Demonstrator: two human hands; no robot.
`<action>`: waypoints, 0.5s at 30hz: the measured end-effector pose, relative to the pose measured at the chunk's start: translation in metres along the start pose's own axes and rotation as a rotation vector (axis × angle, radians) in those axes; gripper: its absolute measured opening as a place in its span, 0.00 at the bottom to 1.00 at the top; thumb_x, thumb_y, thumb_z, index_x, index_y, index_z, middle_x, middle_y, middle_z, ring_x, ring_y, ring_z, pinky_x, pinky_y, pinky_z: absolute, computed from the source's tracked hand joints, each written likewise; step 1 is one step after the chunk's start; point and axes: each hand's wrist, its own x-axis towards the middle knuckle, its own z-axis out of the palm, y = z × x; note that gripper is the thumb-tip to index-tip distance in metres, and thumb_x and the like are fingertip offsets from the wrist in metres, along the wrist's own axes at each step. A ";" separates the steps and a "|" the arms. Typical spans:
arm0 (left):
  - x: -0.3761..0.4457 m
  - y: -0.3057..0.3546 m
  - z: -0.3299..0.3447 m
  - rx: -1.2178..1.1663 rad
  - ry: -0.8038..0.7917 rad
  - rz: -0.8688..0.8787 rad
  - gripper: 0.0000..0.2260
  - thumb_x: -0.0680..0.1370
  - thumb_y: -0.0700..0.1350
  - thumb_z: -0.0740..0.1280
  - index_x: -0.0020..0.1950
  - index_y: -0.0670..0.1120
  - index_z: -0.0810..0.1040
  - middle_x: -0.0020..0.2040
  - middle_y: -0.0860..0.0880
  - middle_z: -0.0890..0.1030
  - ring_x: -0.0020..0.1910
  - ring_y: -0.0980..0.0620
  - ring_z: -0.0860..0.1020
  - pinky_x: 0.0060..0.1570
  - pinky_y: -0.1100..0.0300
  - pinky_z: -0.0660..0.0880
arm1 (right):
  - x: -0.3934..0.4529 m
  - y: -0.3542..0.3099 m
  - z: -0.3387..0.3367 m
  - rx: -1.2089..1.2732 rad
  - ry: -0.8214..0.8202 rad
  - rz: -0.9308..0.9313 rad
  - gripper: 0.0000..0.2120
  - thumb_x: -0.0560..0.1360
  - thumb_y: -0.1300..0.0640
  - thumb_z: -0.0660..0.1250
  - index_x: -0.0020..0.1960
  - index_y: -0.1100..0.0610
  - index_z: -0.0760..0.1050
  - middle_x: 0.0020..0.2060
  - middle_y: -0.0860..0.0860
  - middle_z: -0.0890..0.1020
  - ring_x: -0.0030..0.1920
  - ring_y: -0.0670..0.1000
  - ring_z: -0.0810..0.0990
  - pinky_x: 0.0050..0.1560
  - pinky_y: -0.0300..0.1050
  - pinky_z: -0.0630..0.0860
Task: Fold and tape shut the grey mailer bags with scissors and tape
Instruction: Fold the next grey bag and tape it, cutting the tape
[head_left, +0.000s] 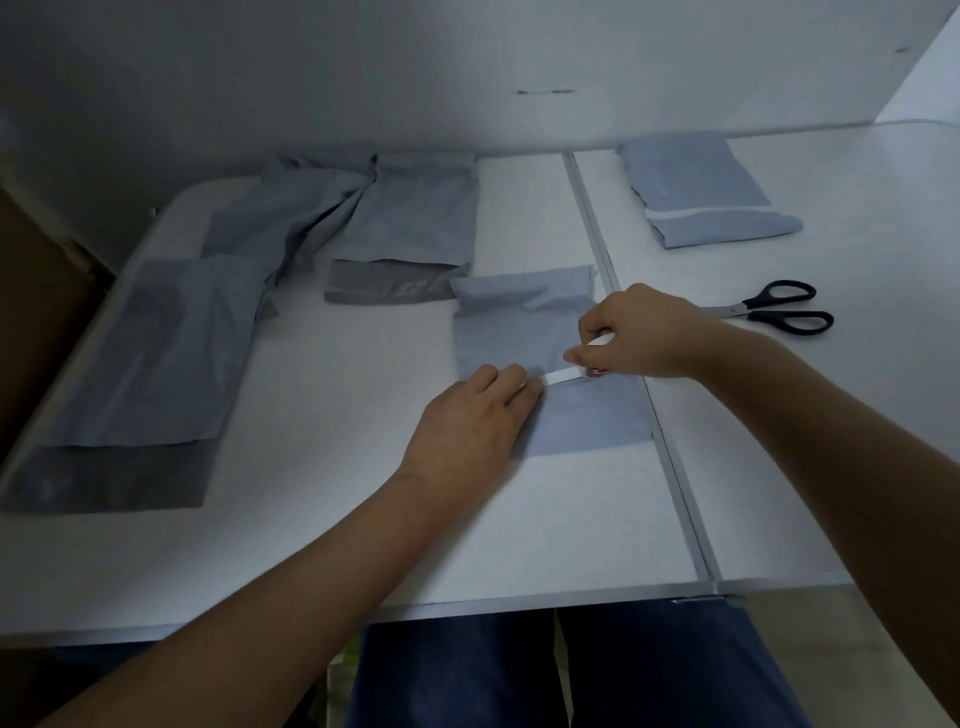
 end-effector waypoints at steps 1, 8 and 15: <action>0.001 0.000 -0.001 -0.002 -0.002 0.004 0.18 0.71 0.41 0.71 0.60 0.46 0.78 0.49 0.51 0.77 0.41 0.50 0.73 0.30 0.58 0.68 | 0.000 0.000 -0.001 0.000 -0.006 -0.006 0.15 0.74 0.43 0.67 0.34 0.51 0.76 0.31 0.46 0.76 0.35 0.46 0.73 0.34 0.42 0.65; 0.012 0.002 -0.010 0.015 -0.037 0.057 0.20 0.67 0.43 0.72 0.59 0.49 0.79 0.44 0.52 0.75 0.38 0.50 0.72 0.29 0.60 0.59 | -0.008 -0.001 -0.004 0.165 -0.069 -0.006 0.18 0.76 0.40 0.63 0.33 0.50 0.76 0.32 0.45 0.78 0.36 0.44 0.75 0.40 0.43 0.69; 0.024 0.006 -0.009 -0.065 -0.074 0.051 0.08 0.67 0.36 0.70 0.45 0.44 0.80 0.43 0.48 0.74 0.39 0.48 0.71 0.31 0.58 0.60 | -0.019 0.010 0.003 0.467 -0.075 0.028 0.14 0.79 0.50 0.63 0.40 0.58 0.78 0.36 0.51 0.79 0.38 0.48 0.73 0.41 0.43 0.65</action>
